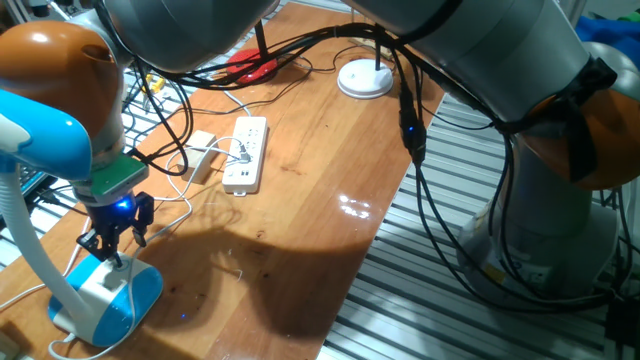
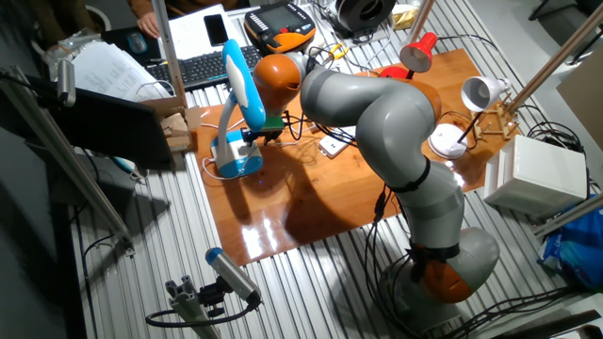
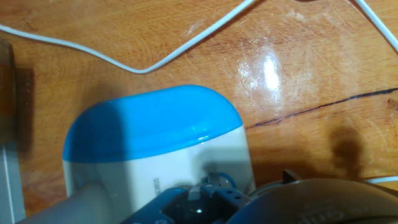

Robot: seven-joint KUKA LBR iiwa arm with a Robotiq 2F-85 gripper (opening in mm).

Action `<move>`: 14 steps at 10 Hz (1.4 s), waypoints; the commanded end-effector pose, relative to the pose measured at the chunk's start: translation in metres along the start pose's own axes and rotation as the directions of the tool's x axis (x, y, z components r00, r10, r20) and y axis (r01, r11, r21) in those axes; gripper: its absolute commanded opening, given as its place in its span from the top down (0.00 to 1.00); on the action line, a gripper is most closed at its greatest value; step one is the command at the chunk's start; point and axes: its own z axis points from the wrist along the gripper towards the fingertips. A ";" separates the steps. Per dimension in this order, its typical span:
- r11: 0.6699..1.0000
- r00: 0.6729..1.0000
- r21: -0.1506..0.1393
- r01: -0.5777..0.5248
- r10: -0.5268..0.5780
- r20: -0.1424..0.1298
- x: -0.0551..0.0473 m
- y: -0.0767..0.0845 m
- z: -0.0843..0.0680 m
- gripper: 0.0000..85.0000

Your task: Plug in the power cord of the desk lamp, turn on the socket, and light up the desk lamp

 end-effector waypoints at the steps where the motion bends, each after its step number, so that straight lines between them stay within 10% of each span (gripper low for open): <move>1: 1.000 1.000 0.000 0.000 0.000 0.002 0.000 0.000 0.000 0.40; 14: 1.000 0.999 0.006 -0.002 0.002 0.035 0.001 -0.003 0.002 0.40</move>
